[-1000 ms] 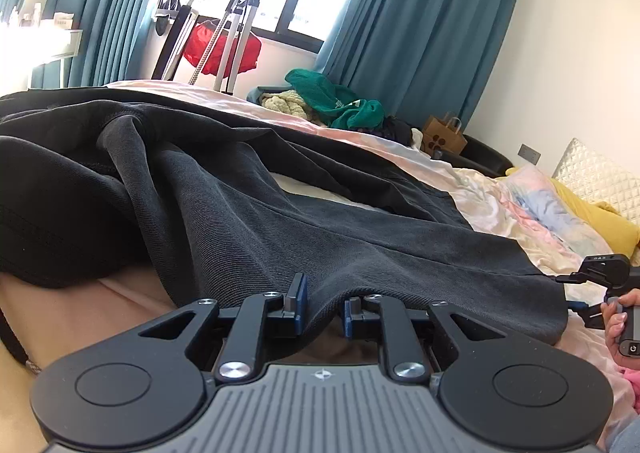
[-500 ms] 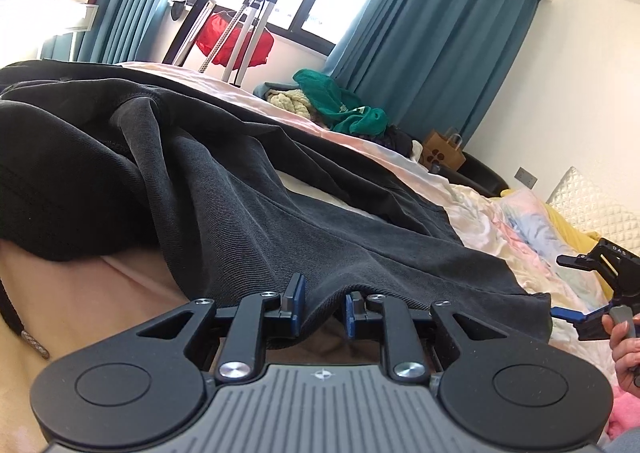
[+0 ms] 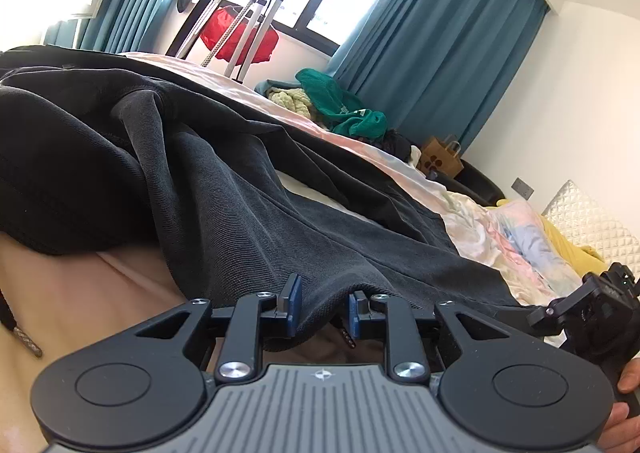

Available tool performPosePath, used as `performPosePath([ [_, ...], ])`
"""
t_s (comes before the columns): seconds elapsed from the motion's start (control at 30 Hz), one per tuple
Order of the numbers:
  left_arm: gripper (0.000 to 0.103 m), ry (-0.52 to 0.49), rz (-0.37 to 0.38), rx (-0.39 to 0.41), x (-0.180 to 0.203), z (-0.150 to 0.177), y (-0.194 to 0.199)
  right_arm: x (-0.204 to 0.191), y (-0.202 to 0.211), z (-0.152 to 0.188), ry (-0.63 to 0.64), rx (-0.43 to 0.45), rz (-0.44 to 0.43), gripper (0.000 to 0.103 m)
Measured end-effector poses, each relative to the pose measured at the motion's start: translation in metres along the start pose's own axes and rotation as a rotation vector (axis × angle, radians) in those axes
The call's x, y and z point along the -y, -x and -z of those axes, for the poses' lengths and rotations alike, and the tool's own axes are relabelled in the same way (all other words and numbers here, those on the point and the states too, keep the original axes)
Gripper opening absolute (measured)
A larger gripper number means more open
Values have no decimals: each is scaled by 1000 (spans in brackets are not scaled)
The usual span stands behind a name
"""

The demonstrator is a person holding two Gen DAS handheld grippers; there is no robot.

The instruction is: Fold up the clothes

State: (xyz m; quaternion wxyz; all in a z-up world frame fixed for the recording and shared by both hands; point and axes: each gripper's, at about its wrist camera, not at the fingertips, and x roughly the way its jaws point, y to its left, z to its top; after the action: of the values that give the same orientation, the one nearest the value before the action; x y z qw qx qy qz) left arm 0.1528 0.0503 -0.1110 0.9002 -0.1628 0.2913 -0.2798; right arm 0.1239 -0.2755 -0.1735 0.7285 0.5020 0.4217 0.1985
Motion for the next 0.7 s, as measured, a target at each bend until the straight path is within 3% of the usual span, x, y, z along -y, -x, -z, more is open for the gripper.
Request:
performPosePath([
  [0.13,27,35,7,-3,-4,0,1,6,-14,11,-62,5,25,86],
  [0.2,27,44,9,2,-4,0,2,8,0,14,-103,141,10,84],
  [0.3,27,81,17,5,-7,-1,4,13,38,16,-164,453,3,85],
  [0.43,27,122,27,9,-11,-2,5,28,74,9,-265,687,1,85],
  [0.6,27,133,22,5,-13,0,7,57,103,3,-442,884,31,86],
  [0.7,27,115,18,4,-10,3,9,78,127,3,-549,977,-33,86],
])
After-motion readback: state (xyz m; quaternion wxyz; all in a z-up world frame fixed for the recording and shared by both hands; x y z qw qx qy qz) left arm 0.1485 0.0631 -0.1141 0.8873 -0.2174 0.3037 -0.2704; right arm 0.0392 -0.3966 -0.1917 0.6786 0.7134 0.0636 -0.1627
